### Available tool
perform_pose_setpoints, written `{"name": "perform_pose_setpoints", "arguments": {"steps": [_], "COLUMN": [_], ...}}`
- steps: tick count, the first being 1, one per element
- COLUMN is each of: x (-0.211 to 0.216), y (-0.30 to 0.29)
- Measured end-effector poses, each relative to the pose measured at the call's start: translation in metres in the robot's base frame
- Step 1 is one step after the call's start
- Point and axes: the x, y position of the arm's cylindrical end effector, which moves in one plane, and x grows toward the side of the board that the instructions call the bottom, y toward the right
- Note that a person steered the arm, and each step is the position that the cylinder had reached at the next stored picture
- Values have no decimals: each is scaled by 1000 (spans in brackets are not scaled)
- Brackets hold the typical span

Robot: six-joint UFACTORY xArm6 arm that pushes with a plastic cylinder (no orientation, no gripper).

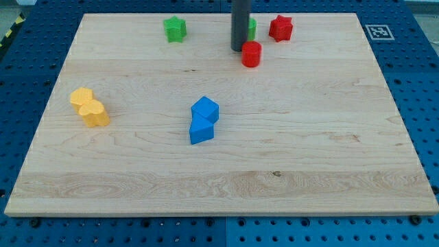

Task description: Push the green circle towards the green star

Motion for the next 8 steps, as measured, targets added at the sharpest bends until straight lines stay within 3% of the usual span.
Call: {"name": "perform_pose_setpoints", "arguments": {"steps": [2, 6, 8], "x": [9, -64, -72], "y": [13, 47, 47]}}
